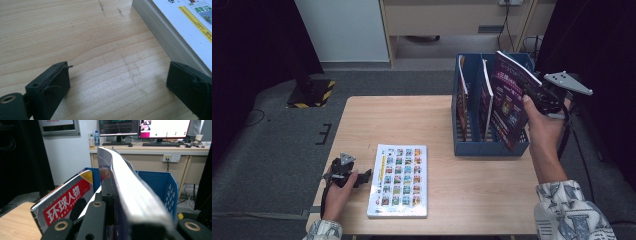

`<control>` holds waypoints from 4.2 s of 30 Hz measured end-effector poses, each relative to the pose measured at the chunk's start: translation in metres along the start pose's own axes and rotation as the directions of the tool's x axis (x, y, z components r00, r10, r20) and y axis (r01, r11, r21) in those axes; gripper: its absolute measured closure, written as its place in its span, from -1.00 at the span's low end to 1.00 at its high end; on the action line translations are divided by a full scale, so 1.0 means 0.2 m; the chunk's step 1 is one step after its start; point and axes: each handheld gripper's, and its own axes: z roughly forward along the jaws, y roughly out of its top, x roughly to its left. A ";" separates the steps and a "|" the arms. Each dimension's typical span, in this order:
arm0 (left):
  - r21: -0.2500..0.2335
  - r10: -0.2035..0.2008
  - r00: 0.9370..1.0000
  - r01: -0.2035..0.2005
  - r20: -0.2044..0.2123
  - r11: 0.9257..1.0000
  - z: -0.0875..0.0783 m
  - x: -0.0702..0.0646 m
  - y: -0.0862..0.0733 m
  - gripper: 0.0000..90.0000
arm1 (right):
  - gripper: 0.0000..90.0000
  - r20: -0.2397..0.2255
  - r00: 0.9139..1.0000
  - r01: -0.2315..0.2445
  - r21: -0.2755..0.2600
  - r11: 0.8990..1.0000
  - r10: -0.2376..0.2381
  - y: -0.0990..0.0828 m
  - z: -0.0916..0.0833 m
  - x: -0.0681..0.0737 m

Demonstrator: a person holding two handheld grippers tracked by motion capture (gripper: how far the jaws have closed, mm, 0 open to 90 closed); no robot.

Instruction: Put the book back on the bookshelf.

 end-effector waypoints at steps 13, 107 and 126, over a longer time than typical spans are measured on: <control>0.001 0.000 1.000 0.000 0.000 1.000 0.00 0.00 0.00 -0.92 | 0.87 0.019 1.000 -0.019 -0.023 1.000 0.019 0.01 0.08 0.01; 0.002 0.001 1.000 -0.001 0.000 1.000 0.00 0.00 0.00 -0.94 | 0.80 -0.006 1.000 -0.009 0.050 0.999 0.009 -0.40 0.40 -0.02; 0.003 0.001 1.000 -0.001 0.000 1.000 0.00 0.00 0.00 -0.94 | 0.86 0.069 0.997 -0.033 0.020 0.999 0.031 -0.39 0.42 -0.05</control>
